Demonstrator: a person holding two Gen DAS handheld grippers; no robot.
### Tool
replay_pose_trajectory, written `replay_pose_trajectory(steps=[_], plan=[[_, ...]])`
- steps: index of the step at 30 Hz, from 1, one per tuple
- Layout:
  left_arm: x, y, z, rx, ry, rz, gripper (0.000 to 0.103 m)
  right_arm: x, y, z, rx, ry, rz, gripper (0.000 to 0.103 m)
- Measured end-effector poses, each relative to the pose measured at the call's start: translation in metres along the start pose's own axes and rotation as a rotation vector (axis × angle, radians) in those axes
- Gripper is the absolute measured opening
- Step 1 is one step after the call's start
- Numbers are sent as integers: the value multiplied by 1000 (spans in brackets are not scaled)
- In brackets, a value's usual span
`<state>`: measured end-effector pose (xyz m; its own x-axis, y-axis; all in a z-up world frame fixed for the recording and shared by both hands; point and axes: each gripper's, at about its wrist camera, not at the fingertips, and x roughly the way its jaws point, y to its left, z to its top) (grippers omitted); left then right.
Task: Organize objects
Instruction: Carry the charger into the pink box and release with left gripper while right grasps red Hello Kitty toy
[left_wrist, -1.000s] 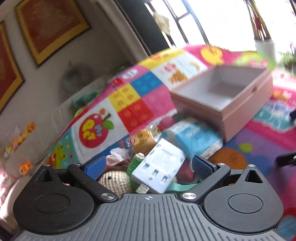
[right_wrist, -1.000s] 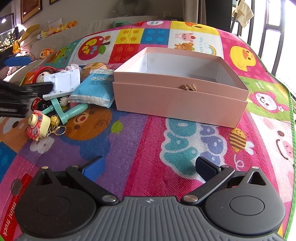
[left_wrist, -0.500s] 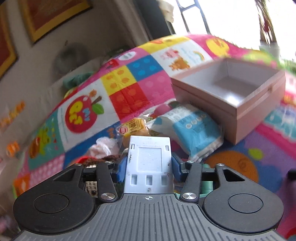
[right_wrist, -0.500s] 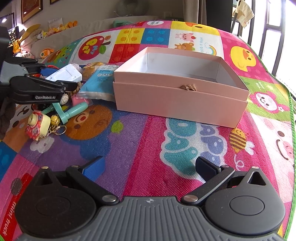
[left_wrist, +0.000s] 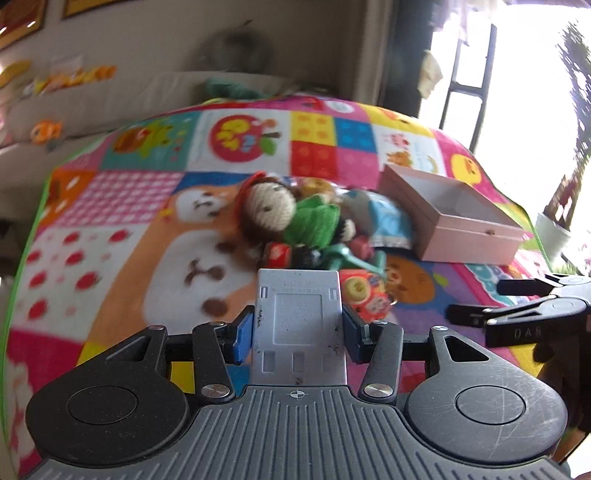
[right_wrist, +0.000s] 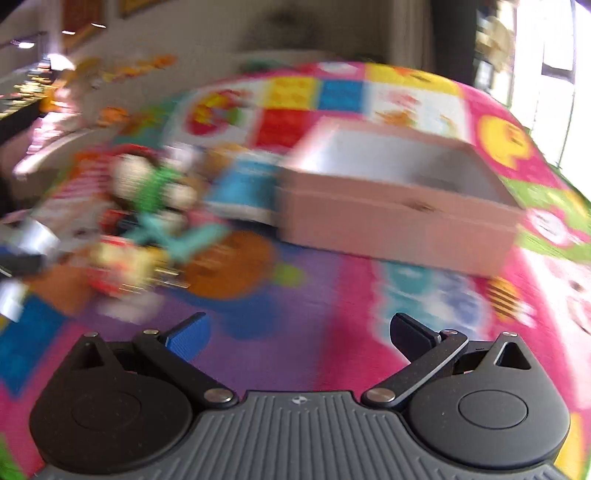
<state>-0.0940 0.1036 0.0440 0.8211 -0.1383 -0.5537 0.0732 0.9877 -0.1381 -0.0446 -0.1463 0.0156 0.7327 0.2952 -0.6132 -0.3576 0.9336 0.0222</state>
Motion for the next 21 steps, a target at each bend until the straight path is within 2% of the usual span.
replay_pose_trajectory(steps=[3, 5, 10, 12, 16, 19, 21], plan=[[-6, 14, 0, -57, -33, 24, 53, 2, 44, 10, -100, -42, 66, 103], [-11, 23, 2, -80, -54, 33, 53, 12, 72, 15, -164, -51, 80, 101], [-19, 36, -1, -107, -58, 31, 53, 50, 112, 22, -240, 14, 65, 78], [-19, 36, -3, -104, -47, 24, 53, 51, 114, 26, -237, 6, 53, 59], [-20, 24, -7, -75, -25, -9, 53, 23, 91, 30, -211, -21, 71, 59], [-16, 7, -8, -47, -8, -54, 53, -16, 54, 27, -162, -39, 85, 59], [-7, -9, -5, -27, 19, -80, 53, -46, 26, 23, -125, -72, 61, 59]])
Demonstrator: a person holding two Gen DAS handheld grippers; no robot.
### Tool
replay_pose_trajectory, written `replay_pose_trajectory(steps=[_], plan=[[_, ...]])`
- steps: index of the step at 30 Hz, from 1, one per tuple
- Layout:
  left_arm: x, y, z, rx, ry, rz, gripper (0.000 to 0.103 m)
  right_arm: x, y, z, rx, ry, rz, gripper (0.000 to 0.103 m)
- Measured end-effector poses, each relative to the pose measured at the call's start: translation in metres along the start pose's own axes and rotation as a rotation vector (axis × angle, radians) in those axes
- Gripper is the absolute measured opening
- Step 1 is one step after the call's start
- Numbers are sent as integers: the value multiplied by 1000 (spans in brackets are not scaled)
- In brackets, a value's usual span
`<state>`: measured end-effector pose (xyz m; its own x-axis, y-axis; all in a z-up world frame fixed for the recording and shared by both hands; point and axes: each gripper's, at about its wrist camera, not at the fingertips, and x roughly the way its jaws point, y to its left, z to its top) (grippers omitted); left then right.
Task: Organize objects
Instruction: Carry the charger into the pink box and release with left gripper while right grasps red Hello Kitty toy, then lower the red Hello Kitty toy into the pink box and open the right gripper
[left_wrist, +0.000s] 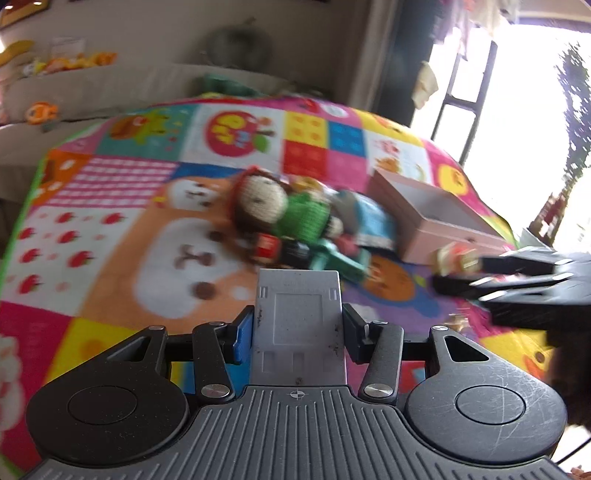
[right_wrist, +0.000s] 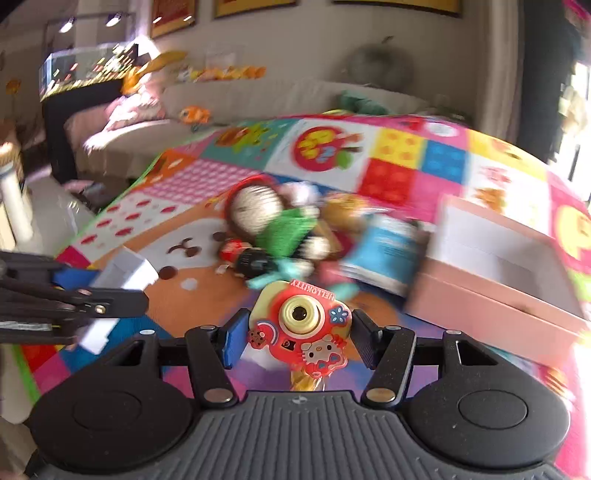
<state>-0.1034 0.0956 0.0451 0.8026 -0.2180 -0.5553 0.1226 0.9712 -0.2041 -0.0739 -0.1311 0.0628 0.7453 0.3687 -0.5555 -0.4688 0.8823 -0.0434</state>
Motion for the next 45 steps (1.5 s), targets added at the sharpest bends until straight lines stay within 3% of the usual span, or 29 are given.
replay_pose_trajectory(steps=[7, 10, 13, 18, 20, 23, 26, 31, 34, 37, 38, 39, 41, 45], plan=[[25, -68, 31, 65, 56, -152, 53, -77, -87, -18, 152, -112, -150, 59], [45, -103, 74, 95, 42, -209, 53, -93, -112, -25, 189, -184, -228, 58], [78, -146, 120, 141, 17, -229, 53, -102, -135, -30, 262, -231, -246, 58], [143, -189, 178, 53, -9, -272, 53, -108, -155, -35, 307, -256, -277, 58], [173, -197, 187, 26, 36, -266, 53, -110, -159, -36, 294, -259, -296, 58], [210, -194, 178, 3, 101, -173, 51, -110, -164, -33, 279, -261, -307, 58], [211, -174, 162, -24, 71, -160, 51, -107, -167, -25, 277, -271, -307, 58], [160, -128, 129, -93, 6, -230, 51, -104, -171, 11, 283, -307, -236, 58], [121, -114, 93, -25, -19, -229, 51, -86, -179, 49, 301, -303, -191, 58], [87, -102, 60, 68, -3, -218, 51, -49, -195, 85, 355, -241, -164, 59], [81, -98, 50, 89, 16, -208, 51, -35, -199, 93, 364, -213, -163, 61], [77, -92, 42, 100, 34, -194, 51, -21, -201, 99, 374, -192, -174, 72], [70, -77, 30, 93, 41, -165, 51, -4, -199, 99, 385, -177, -228, 83], [66, -45, 34, -7, 16, -121, 51, 7, -166, 68, 352, -119, -207, 86]])
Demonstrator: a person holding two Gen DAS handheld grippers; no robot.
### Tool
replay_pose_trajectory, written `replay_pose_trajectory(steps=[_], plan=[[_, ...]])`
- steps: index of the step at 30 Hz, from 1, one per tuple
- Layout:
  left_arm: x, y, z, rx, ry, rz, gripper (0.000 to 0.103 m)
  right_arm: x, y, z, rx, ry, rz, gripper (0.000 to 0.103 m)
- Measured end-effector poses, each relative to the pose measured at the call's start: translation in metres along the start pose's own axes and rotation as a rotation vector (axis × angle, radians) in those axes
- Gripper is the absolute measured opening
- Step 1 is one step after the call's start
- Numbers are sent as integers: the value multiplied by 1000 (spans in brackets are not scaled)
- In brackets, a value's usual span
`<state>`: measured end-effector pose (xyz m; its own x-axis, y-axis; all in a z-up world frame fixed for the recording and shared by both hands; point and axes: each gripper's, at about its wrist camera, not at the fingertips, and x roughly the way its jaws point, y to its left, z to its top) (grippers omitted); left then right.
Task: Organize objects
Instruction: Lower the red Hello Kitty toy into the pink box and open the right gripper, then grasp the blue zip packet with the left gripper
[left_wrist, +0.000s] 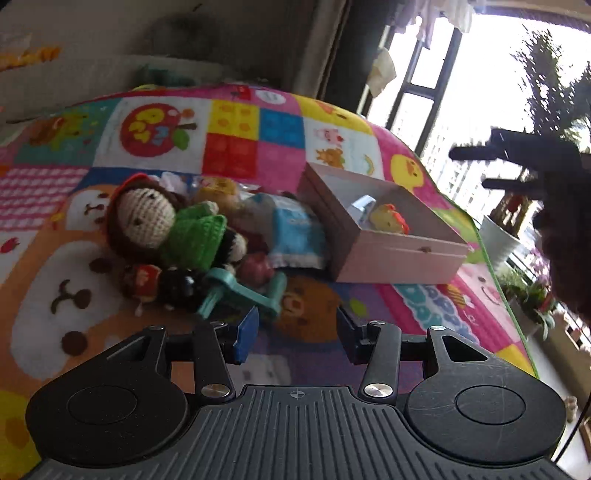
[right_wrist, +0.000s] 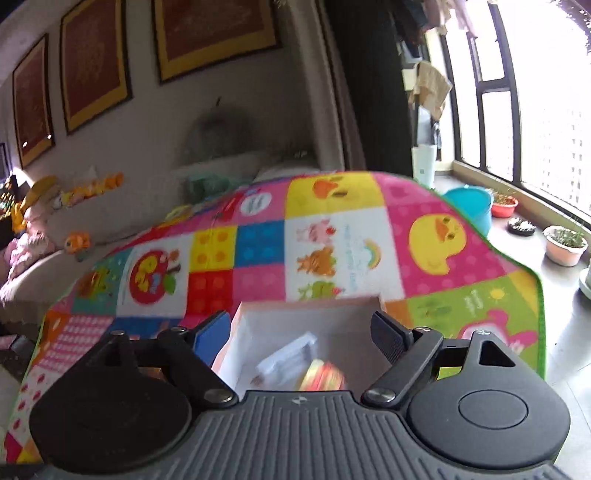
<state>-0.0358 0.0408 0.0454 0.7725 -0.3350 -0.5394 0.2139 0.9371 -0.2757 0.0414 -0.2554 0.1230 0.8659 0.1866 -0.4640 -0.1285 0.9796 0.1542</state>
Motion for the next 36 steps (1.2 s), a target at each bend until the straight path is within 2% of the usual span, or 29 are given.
replay_pose_trajectory(steps=[4, 7, 10, 15, 16, 17, 22, 27, 30, 31, 34, 36], plan=[[12, 7, 27, -63, -30, -32, 51, -13, 16, -65, -62, 21, -26, 86], [39, 2, 52, -95, -9, -69, 51, -25, 23, -108, -111, -3, -50, 86], [78, -5, 78, -99, 29, -51, 51, -36, 26, -135, -131, -42, -47, 86], [143, -16, 95, -7, 167, 96, 51, -45, 20, -143, -90, -94, -20, 88], [153, -16, 95, -3, 198, 104, 56, -47, 18, -143, -78, -104, -13, 92], [160, -13, 94, -16, 200, 82, 61, -47, 16, -142, -67, -111, -10, 98], [184, -1, 89, -116, 232, 77, 66, -48, 14, -143, -52, -122, 5, 103], [164, -9, 84, -83, 233, 71, 56, -50, 12, -144, -34, -129, 4, 103], [118, -21, 69, -14, 177, 30, 55, -48, 10, -143, -26, -124, 0, 103], [98, -22, 62, -10, 161, -11, 55, -48, 10, -143, -24, -124, 0, 103], [45, -15, 33, -51, 145, -110, 55, -47, 10, -143, -27, -116, 0, 103], [17, -6, 10, -75, 153, -113, 55, -45, 11, -143, -29, -106, 0, 103]])
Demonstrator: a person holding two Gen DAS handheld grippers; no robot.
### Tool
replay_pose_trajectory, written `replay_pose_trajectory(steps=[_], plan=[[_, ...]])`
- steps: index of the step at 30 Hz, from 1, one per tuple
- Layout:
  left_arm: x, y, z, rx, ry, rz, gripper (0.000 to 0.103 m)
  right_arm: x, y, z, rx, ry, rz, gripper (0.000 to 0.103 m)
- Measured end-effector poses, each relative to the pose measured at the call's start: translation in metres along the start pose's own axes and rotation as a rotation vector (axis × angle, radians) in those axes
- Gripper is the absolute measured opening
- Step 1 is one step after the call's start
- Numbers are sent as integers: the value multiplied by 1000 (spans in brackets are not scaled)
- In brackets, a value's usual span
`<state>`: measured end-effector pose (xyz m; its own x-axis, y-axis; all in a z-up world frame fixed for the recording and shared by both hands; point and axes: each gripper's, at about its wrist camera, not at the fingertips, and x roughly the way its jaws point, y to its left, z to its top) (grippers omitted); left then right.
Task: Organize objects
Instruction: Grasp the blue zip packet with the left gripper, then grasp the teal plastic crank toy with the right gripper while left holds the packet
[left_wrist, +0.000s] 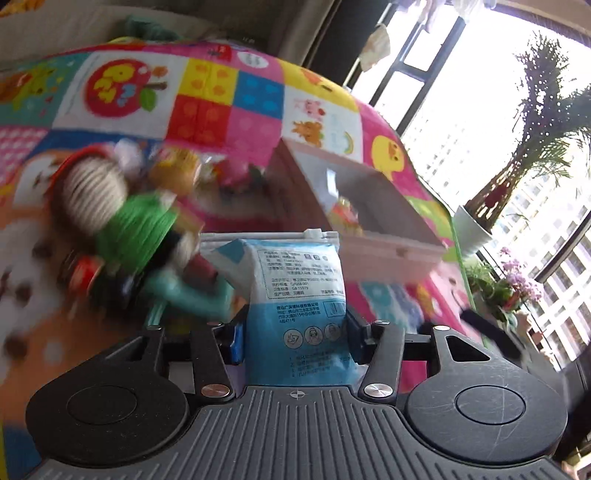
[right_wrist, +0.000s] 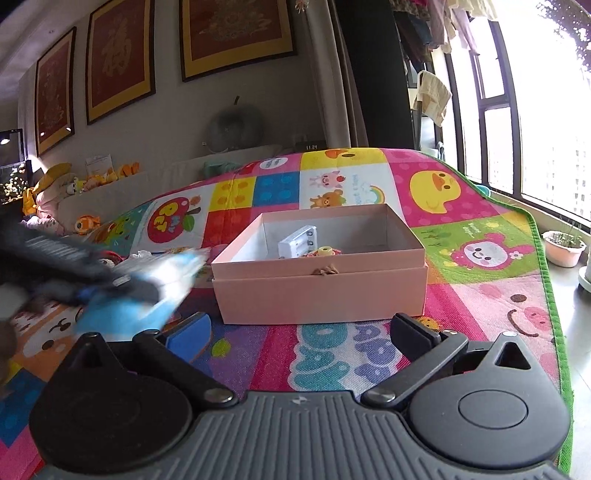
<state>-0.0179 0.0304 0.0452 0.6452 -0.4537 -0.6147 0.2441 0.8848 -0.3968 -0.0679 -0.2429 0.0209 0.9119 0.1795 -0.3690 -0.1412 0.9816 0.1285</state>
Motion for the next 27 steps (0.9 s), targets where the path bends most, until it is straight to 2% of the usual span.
replay_pose_trajectory(steps=[4, 8, 14, 18, 20, 24, 26, 27], plan=[[-33, 29, -37, -37, -4, 71, 55, 8, 4, 1, -19, 47, -6, 103], [-52, 59, -44, -89, -84, 165, 55, 17, 21, 2, -100, 106, -25, 103], [-64, 94, -45, -208, -213, 197, 55, 33, 82, 14, -168, 234, 200, 103], [-72, 104, -48, -238, -227, 192, 55, 65, 118, 27, -91, 329, 278, 103], [-74, 104, -48, -223, -211, 190, 55, 83, 135, 29, -49, 354, 278, 103], [-77, 102, -51, -199, -196, 182, 55, 120, 166, 24, -63, 406, 213, 101], [-78, 103, -53, -204, -195, 177, 55, 131, 171, 19, -84, 439, 190, 94], [-78, 103, -53, -207, -193, 174, 55, 129, 173, 19, -110, 419, 179, 87]])
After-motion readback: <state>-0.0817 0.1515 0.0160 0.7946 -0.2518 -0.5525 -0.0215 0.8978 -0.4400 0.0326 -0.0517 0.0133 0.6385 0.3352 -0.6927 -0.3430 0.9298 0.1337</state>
